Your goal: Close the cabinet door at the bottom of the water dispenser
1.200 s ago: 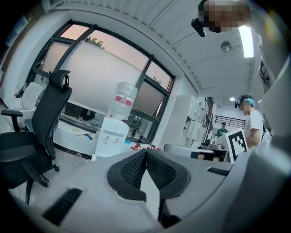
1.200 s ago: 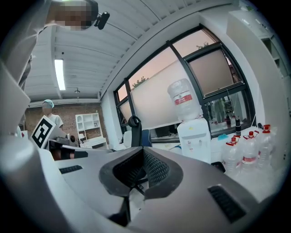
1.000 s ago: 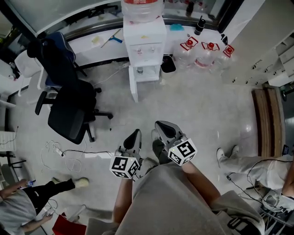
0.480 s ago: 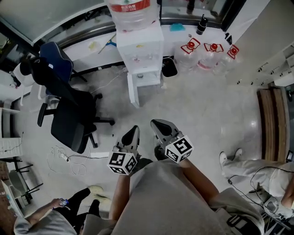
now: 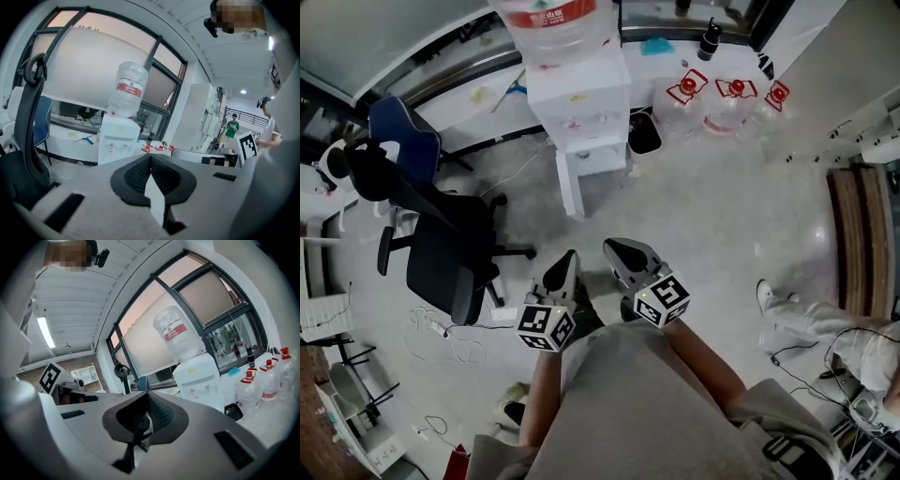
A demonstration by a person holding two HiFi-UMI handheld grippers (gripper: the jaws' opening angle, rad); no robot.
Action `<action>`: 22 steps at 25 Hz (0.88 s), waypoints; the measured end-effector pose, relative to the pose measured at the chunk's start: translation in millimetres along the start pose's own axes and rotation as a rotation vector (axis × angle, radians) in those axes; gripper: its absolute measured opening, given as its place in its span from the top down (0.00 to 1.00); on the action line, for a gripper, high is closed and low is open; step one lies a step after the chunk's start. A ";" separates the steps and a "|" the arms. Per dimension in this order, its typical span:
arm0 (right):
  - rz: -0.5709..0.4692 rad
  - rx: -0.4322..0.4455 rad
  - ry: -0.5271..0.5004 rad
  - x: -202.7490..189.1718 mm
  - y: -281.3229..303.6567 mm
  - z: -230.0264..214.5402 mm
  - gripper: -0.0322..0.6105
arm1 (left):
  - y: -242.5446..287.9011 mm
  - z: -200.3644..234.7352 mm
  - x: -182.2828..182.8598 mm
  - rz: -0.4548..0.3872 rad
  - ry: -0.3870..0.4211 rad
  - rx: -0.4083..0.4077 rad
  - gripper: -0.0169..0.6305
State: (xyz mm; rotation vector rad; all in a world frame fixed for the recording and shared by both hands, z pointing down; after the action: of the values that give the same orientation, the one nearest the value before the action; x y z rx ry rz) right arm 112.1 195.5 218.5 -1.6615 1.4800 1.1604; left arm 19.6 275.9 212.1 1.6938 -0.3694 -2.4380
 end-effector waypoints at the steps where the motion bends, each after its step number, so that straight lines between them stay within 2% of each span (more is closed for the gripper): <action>1: 0.000 -0.012 0.001 -0.5 5.5 -1.9 0.94 | 3.4 6.6 1.1 0.003 -0.002 -0.007 0.96; 5: -0.002 -0.071 0.000 -3.6 32.8 -10.0 0.94 | 19.2 38.2 6.6 0.012 -0.009 -0.052 0.96; 12: -0.021 -0.213 0.014 -0.8 98.8 -14.1 0.94 | 47.0 105.9 30.5 0.064 -0.006 -0.179 0.96; 18: -0.029 -0.339 0.030 -3.8 147.9 -17.4 0.94 | 70.3 162.4 49.1 0.122 -0.013 -0.263 0.96; 22: -0.019 -0.446 0.050 -16.6 162.1 -23.4 0.94 | 84.9 188.8 44.6 0.191 -0.030 -0.323 0.96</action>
State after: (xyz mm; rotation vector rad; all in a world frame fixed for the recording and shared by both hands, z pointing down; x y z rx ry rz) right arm -41.6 153.1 259.8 -2.0026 1.2925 1.5302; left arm -174.3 204.7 259.0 1.4198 -0.1238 -2.2429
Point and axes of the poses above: the fingertips, and each gripper's own axes: y forward along the fingers, z to its left, x out of its top, the point moved 4 cm from there along -y, backward along the fingers, and after that the axes turned 3 degrees about -z, right-handed, at the moved point
